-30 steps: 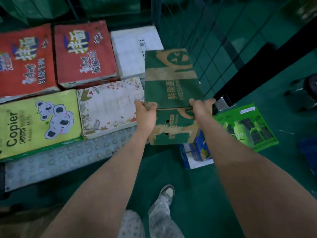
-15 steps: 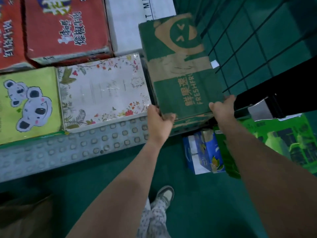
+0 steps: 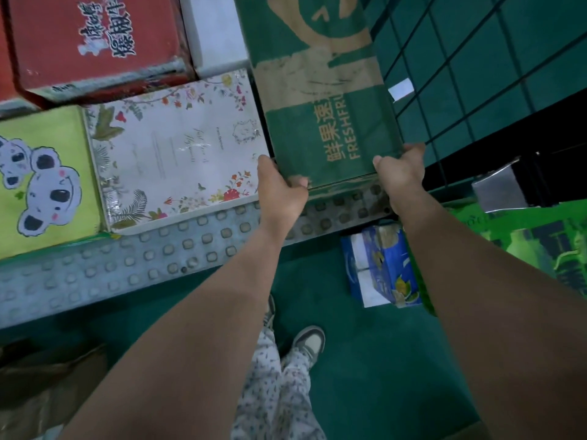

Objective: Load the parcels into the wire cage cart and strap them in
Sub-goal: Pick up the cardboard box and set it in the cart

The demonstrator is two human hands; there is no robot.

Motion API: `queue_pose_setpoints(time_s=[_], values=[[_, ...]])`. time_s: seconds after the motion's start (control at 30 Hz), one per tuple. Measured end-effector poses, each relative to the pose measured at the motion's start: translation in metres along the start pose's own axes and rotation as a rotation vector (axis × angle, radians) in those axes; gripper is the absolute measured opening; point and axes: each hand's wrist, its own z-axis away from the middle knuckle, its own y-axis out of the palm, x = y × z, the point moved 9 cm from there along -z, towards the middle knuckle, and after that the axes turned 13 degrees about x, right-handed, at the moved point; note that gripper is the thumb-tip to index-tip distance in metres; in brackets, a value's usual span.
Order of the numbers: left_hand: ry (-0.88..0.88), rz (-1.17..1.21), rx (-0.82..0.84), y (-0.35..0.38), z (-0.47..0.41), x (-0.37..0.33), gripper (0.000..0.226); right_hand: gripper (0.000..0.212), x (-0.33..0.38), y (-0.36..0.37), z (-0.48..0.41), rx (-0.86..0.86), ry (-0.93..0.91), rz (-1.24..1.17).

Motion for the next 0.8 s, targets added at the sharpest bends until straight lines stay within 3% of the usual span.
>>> queue_pose_setpoints(time_s=[0.2, 0.33, 0.63, 0.7, 0.8], values=[[-0.036, -0.014, 0.019, 0.004, -0.002, -0.001, 0.031, 0.039, -0.009, -0.005, 0.007, -0.004, 0.059, -0.082], [-0.039, -0.016, 0.026, 0.005, -0.004, -0.001, 0.03, 0.028, -0.002, -0.006, 0.008, -0.047, -0.025, -0.03], [-0.151, -0.087, 0.122, 0.005, 0.002, 0.005, 0.037, 0.054, 0.011, -0.004, 0.02, -0.007, -0.062, 0.289], [-0.198, -0.079, 0.136, -0.005, 0.013, -0.003, 0.046, 0.055, 0.016, -0.003, 0.036, 0.009, -0.062, 0.285], [-0.203, -0.093, 0.152, -0.024, 0.033, -0.031, 0.036, 0.051, 0.028, -0.003, 0.069, 0.052, -0.081, 0.281]])
